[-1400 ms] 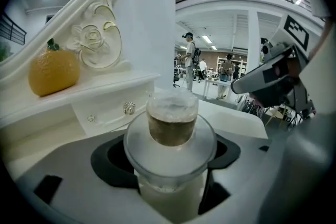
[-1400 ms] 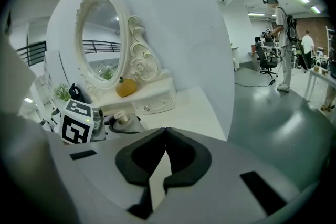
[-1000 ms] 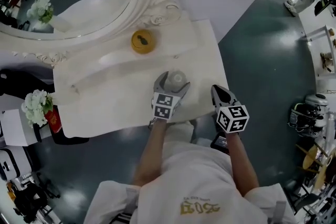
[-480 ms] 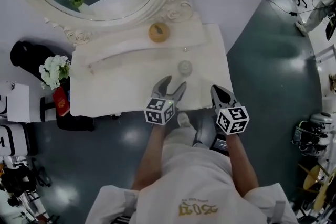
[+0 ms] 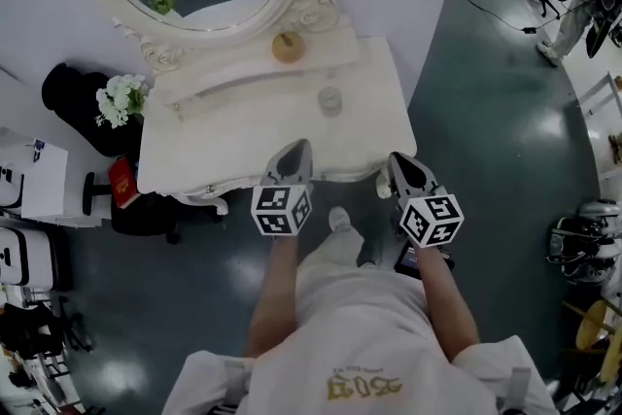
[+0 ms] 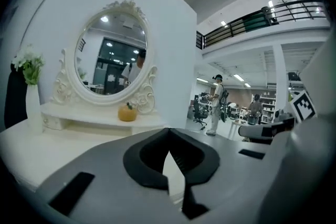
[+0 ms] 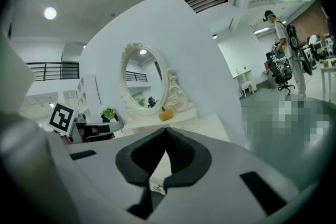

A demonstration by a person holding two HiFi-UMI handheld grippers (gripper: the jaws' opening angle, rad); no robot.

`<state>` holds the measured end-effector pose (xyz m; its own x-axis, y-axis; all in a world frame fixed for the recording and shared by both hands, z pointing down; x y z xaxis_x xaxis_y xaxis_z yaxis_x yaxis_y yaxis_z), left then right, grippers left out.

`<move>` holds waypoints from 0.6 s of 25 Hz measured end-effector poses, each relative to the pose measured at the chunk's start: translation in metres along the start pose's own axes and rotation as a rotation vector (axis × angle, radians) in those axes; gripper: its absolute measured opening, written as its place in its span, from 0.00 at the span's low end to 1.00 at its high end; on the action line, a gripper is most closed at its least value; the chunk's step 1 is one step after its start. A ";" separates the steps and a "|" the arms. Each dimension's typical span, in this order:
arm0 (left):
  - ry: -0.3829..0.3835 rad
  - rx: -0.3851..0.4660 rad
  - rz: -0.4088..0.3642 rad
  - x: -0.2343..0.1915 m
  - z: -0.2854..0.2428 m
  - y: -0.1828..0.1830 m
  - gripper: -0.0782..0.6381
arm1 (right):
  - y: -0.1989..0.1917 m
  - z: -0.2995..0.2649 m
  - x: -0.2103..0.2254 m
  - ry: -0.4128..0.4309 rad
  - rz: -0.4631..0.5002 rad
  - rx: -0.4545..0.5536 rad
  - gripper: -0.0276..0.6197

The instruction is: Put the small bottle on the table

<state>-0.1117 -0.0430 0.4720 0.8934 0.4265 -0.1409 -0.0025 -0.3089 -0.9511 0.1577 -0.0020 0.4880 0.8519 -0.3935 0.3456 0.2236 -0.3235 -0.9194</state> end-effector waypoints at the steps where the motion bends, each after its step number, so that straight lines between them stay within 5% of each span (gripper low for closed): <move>1: -0.004 0.012 0.001 0.005 0.006 0.003 0.13 | 0.003 0.005 -0.001 -0.001 0.019 0.002 0.06; 15: 0.018 -0.019 -0.039 0.019 0.030 0.005 0.13 | 0.009 0.018 -0.015 -0.005 0.092 0.004 0.06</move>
<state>-0.1082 -0.0112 0.4567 0.9006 0.4234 -0.0988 0.0409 -0.3088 -0.9502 0.1551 0.0168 0.4711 0.8714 -0.4170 0.2584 0.1461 -0.2822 -0.9482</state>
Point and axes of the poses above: the fingertips, and each gripper's own axes: z backward along the fingers, x to its right, y out of its top, the point moved 10 cm from there along z, backward along the fingers, and after that the axes turned 1 degree about -x, right-handed, at the moved point
